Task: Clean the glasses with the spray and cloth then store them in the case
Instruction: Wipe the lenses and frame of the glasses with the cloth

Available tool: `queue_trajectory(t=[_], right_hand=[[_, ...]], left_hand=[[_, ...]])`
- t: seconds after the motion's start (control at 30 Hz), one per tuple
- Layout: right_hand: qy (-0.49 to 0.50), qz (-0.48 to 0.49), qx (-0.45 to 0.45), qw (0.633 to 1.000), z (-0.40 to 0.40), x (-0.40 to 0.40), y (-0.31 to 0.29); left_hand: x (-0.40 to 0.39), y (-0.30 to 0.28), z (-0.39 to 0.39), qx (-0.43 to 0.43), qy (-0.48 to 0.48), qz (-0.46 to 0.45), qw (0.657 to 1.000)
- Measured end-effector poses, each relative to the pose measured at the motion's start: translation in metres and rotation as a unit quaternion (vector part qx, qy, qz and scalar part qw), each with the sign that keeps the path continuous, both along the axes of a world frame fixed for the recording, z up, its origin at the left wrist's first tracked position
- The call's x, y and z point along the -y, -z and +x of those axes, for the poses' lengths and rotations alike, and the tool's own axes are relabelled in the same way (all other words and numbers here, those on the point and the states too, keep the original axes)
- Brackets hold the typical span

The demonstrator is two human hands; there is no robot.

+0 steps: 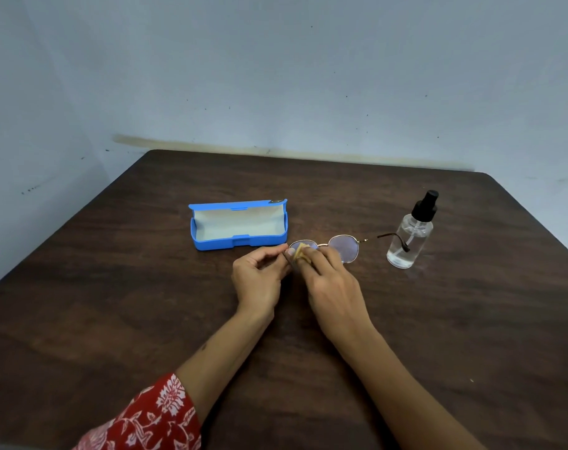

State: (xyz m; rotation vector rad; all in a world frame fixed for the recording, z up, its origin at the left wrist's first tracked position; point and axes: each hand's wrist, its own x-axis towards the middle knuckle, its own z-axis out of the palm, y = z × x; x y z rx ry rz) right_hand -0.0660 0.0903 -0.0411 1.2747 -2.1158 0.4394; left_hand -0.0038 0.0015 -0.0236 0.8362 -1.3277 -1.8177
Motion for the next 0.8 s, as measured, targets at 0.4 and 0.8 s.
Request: queue_trajectory(t=[0.4, 0.8], right_hand=[[0.004, -0.022, 0.036, 0.999, -0.0065, 0.0004, 0.002], [-0.001, -0.013, 0.065, 0.998, -0.0102, 0.0023, 0.0026]], left_hand=[[0.0005, 0.0025, -0.0007, 0.03, -0.008, -0.059, 0.998], [0.0009, 0.0031, -0.0016, 0.025, -0.009, -0.076, 0.997]])
